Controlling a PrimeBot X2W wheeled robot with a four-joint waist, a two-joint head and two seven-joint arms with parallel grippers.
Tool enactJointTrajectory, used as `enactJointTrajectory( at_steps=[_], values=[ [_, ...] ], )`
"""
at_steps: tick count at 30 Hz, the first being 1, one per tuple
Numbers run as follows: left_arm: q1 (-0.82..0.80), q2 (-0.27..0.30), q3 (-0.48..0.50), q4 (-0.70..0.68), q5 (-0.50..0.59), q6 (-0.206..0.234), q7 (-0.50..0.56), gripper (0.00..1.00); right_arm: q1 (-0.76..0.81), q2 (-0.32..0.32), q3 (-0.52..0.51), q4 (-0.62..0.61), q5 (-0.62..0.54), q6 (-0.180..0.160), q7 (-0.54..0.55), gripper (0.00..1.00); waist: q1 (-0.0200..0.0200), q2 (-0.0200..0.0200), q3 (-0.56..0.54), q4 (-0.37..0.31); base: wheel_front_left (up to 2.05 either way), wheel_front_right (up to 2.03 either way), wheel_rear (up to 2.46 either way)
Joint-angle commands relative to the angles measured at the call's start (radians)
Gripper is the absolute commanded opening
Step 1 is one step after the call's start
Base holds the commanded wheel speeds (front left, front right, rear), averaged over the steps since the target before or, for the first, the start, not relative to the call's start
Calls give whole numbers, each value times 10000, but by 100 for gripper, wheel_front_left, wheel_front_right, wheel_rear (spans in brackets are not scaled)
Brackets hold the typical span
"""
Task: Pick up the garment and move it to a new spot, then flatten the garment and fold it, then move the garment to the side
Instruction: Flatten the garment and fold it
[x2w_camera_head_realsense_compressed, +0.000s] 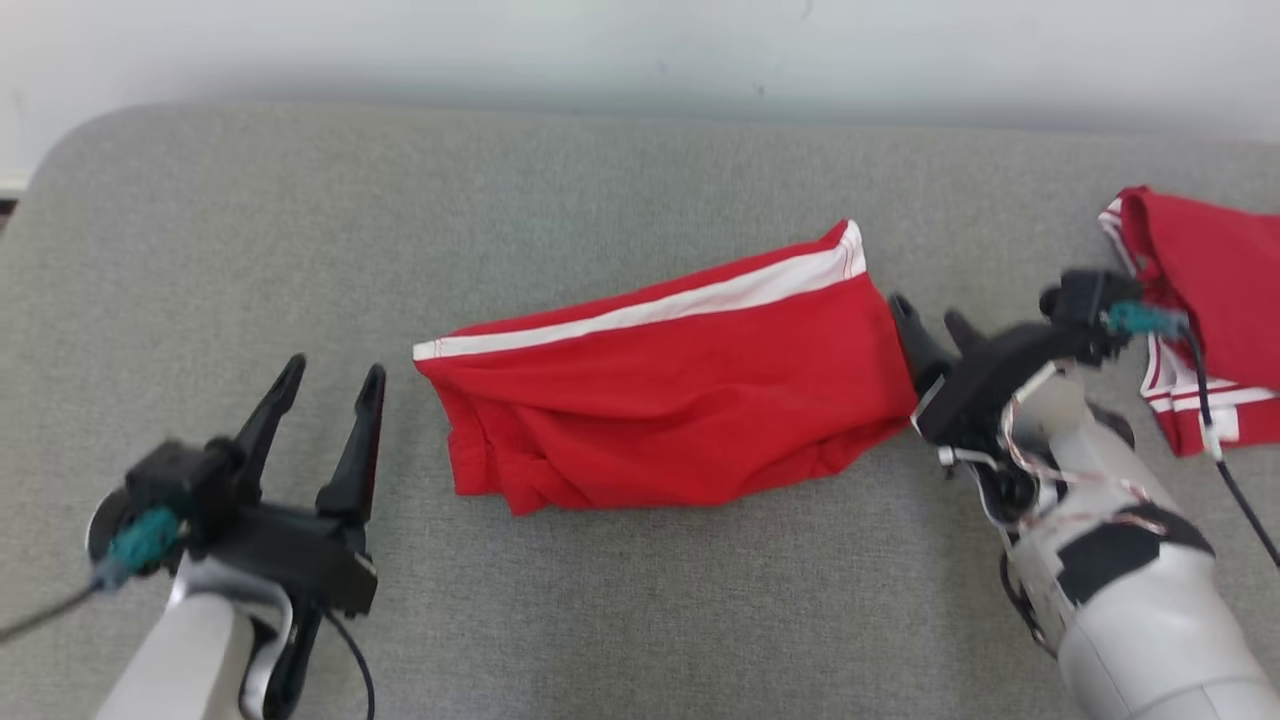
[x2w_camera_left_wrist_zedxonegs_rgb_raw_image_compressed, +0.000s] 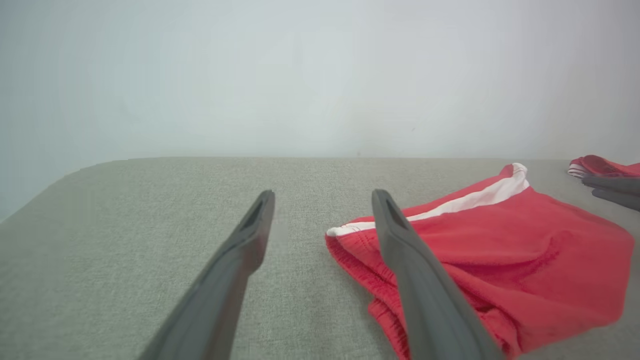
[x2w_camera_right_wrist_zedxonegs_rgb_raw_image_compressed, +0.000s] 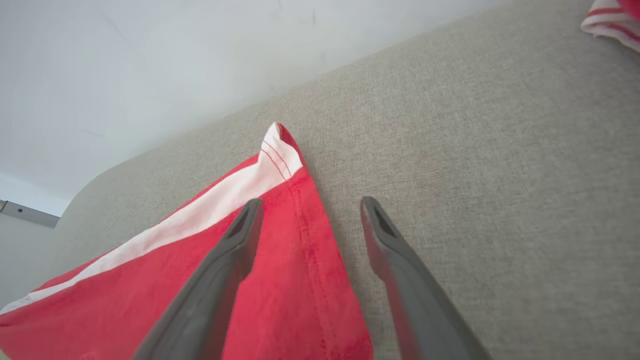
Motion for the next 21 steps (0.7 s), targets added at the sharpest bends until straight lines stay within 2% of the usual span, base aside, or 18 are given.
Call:
enactJointTrajectory(
  at_steps=[1, 9, 15, 21],
  values=[
    [643, -262, 639, -407, 614, 77, -28, 100, 399, -135, 143, -82, 253, -19, -111, 100, 2, 0, -450, 74, 0, 0, 0],
    [3183, -1901, 3461, -2574, 2794, 95, -28, 100, 1740, -533, 734, -270, 953, -19, -666, 100, 2, 0, -1115, 227, 0, 0, 0],
    [4944, -2862, 4217, -3546, 4011, 35, -28, 100, 2378, -775, 1289, -341, 969, -19, -1184, 100, 2, 0, -1485, 374, 0, 0, 0],
    [5482, -3185, 4621, -3709, 4166, 3, -28, 100, 2228, -958, 1763, -89, 647, -19, -1513, 100, 2, 0, -1489, 629, 0, 0, 0]
  ],
)
